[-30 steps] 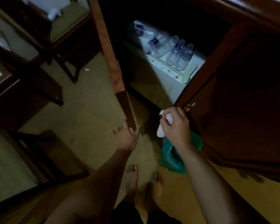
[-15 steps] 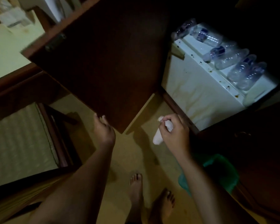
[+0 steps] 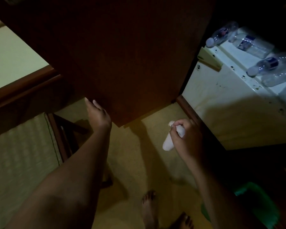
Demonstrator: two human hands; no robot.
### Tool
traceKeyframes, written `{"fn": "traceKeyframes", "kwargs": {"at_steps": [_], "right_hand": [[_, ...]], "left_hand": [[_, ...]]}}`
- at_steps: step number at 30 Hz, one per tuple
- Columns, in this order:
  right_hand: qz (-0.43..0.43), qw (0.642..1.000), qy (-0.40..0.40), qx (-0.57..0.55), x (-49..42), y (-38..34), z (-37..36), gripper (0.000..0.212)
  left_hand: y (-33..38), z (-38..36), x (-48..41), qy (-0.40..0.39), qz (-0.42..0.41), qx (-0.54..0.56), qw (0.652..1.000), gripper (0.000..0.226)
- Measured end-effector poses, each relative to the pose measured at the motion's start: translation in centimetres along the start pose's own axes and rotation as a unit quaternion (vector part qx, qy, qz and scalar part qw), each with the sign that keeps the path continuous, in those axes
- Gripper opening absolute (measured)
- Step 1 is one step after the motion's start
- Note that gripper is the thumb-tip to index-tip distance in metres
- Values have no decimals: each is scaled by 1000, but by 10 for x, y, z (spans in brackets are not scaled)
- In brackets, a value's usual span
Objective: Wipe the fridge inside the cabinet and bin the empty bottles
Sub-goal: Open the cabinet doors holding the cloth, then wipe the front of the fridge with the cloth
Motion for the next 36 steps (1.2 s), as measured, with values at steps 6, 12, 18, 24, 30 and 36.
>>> {"fn": "traceKeyframes", "kwargs": {"at_steps": [6, 12, 18, 24, 30, 36], "right_hand": [[-28, 998, -12, -61, -10, -12, 12, 24], [-81, 982, 11, -169, -11, 7, 42, 33], [-95, 970, 93, -203, -6, 62, 80, 27], [-105, 973, 126, -162, 2, 130, 116, 19], [-16, 962, 270, -39, -5, 201, 118, 8], [60, 925, 373, 35, -32, 266, 93, 17]], "left_hand": [[18, -14, 29, 51, 95, 42, 993, 68], [58, -41, 176, -257, -170, 66, 949, 49], [54, -85, 249, -482, -211, 49, 849, 46], [48, -135, 288, -451, -256, 60, 853, 23], [34, -189, 309, -379, -369, 75, 845, 24], [10, -265, 329, -205, -488, 148, 835, 18]]}}
Point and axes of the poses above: each hand's wrist, its own x-axis away from the middle knuckle, its own z-axis out of the back of the hand, y = z × x, the point moved 2 cm from there along -x, towards the middle knuckle, and after that the axes turned 5 degrees about y, right-handed, at the moved point
